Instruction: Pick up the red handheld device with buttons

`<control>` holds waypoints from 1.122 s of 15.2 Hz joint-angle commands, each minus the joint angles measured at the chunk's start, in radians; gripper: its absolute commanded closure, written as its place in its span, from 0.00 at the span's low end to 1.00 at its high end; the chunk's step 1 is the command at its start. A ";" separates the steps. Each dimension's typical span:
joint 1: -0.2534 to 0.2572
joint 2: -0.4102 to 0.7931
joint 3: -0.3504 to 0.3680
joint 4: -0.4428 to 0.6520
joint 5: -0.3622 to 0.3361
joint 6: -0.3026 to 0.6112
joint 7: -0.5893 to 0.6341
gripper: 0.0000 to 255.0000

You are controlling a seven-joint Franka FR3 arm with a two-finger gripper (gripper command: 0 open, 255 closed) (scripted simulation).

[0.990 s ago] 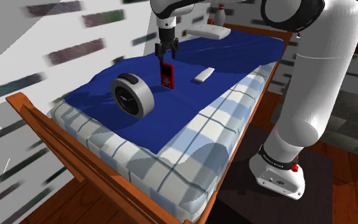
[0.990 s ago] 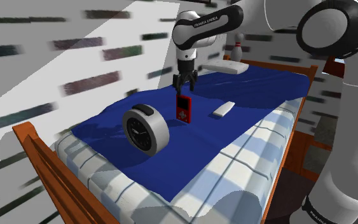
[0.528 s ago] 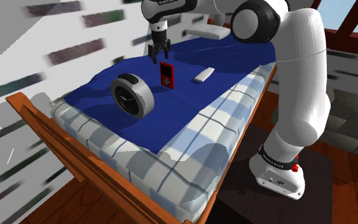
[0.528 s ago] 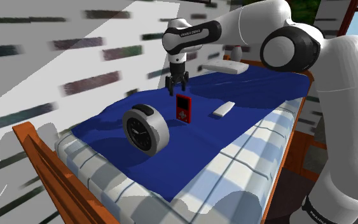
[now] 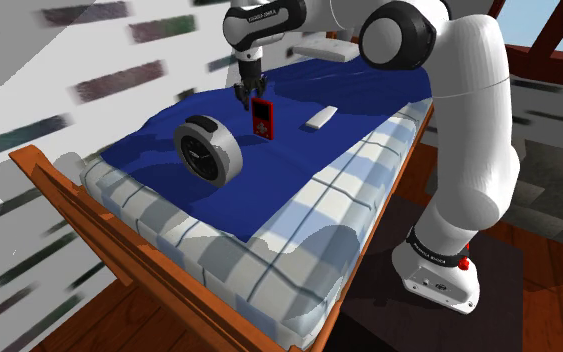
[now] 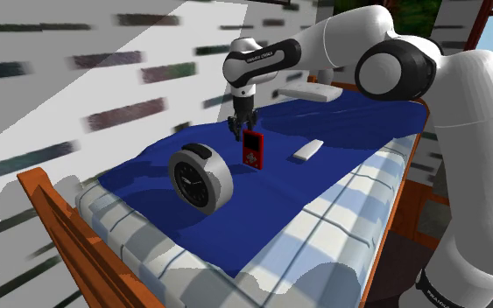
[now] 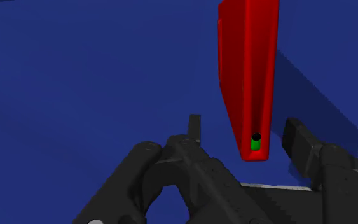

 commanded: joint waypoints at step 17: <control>-0.001 -0.007 0.000 0.095 -0.001 -0.102 0.001 1.00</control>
